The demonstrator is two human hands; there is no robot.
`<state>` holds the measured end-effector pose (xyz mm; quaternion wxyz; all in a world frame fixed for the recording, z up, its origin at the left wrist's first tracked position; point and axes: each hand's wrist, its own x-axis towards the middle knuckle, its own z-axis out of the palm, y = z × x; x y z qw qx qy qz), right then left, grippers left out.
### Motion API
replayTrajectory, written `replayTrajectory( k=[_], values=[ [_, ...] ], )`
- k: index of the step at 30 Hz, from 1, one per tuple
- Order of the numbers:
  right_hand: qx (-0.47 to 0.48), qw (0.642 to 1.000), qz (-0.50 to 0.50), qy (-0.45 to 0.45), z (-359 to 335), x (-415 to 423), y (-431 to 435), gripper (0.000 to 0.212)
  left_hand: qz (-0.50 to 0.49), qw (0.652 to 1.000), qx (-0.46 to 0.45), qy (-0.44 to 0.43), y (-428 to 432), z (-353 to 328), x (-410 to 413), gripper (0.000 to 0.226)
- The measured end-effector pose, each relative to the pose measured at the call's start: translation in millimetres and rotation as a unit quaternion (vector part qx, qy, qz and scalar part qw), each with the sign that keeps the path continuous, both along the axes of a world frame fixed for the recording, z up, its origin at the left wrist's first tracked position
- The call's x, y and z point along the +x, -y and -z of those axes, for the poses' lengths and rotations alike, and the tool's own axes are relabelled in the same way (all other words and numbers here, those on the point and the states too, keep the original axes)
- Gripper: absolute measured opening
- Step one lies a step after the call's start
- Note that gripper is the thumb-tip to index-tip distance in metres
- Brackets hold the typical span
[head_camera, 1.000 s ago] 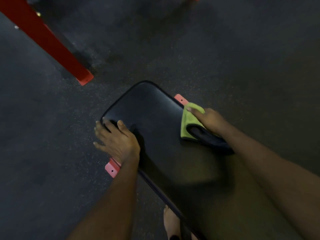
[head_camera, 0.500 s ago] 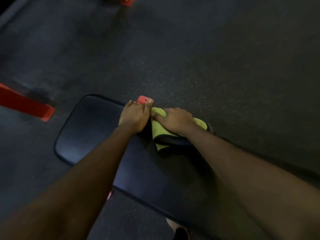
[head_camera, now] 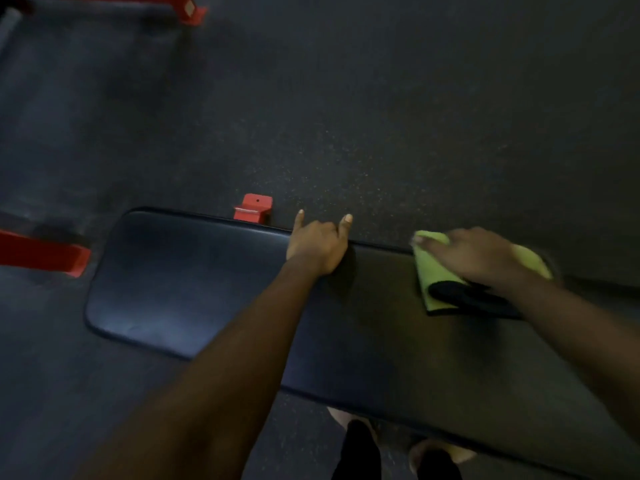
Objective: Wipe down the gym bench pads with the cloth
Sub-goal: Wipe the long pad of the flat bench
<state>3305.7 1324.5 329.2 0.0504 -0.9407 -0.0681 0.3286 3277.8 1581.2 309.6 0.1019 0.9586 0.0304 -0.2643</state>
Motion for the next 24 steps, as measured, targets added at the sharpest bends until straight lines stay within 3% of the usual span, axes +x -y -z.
replayTrajectory(
  k=[4,7,14,16,19,24],
  values=[
    [0.076,0.997,-0.027,0.020,12,-2,-28,0.083,0.033,0.999,0.026,-0.013,48,-3,5,0.055],
    [0.093,0.995,0.019,0.005,14,3,19,0.082,0.029,0.999,0.026,-0.021,77,-2,7,0.053],
    [-0.073,0.994,0.085,0.004,14,-2,241,0.110,0.082,0.996,-0.035,-0.031,193,2,14,0.054],
    [-0.113,0.987,0.114,0.020,10,-7,280,0.105,0.088,0.994,-0.054,-0.038,225,0,16,0.055],
    [-0.105,0.985,0.136,0.026,15,-7,269,0.081,0.098,0.990,-0.080,-0.063,261,-5,18,0.065],
    [-0.006,0.995,0.052,0.085,15,-14,211,0.072,0.040,0.994,-0.078,-0.060,275,1,21,0.075]
  ],
)
